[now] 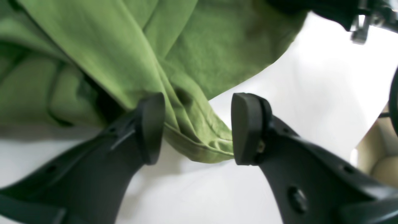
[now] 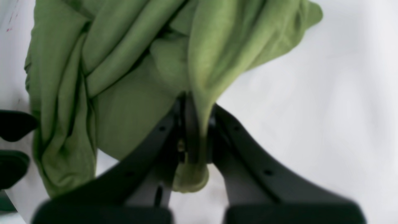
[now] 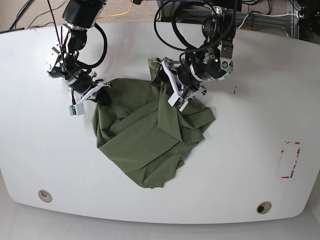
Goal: Layout the t-shirt on the table in an organized manner, then fold the t-shirt properly
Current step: 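Lower the left gripper onto the bunched shirt fabric and grasp it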
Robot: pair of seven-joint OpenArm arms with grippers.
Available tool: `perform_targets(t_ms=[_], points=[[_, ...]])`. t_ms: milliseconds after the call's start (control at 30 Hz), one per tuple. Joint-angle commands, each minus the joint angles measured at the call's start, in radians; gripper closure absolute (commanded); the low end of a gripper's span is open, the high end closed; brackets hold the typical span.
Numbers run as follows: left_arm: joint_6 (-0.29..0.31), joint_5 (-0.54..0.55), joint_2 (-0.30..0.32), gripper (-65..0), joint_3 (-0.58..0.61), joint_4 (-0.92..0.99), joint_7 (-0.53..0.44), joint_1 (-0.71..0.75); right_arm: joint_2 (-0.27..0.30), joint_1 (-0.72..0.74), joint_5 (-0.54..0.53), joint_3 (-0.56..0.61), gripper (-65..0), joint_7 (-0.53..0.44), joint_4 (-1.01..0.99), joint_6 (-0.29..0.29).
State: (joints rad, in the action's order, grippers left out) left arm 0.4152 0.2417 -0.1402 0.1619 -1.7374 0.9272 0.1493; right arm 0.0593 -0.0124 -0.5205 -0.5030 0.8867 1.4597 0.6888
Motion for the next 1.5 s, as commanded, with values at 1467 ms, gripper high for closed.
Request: perform_targets(t_ms=[1467], points=[[-0.108, 0.017, 0.009, -49.9, 0.126, 0.106, 0.188, -0.121, 0.006, 0.015, -0.023, -0.001, -0.3, -0.021, 0.023, 0.009]])
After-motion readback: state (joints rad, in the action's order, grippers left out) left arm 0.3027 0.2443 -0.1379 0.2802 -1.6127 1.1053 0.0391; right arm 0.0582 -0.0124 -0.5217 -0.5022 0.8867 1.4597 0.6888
